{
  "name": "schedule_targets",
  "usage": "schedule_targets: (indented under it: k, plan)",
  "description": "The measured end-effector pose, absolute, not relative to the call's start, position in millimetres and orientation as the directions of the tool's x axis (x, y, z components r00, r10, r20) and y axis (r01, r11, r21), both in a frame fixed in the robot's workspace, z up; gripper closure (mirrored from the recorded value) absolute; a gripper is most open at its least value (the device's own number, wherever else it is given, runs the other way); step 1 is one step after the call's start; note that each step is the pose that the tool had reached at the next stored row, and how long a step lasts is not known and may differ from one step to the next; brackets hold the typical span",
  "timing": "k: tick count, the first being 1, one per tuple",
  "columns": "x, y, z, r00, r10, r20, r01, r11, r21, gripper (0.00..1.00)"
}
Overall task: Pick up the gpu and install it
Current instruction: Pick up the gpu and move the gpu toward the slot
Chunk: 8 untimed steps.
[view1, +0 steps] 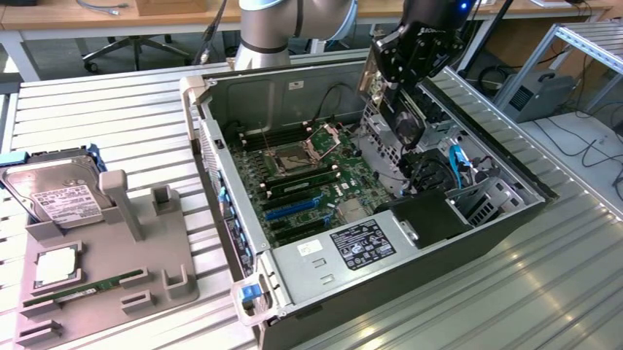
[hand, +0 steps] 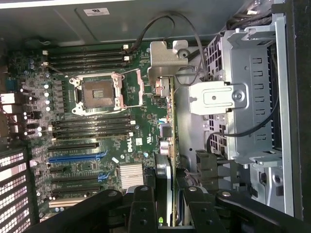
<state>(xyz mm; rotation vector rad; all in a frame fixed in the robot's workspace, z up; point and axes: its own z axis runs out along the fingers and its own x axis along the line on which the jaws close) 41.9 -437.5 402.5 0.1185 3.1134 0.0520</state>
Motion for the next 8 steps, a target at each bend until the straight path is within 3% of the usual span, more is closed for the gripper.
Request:
schedule_targets:
  k: [8]
  plan:
    - [41.9, -437.5, 399.2, -0.997, 0.076, -0.024, 0.076, 0.997, 0.034, 0.73]
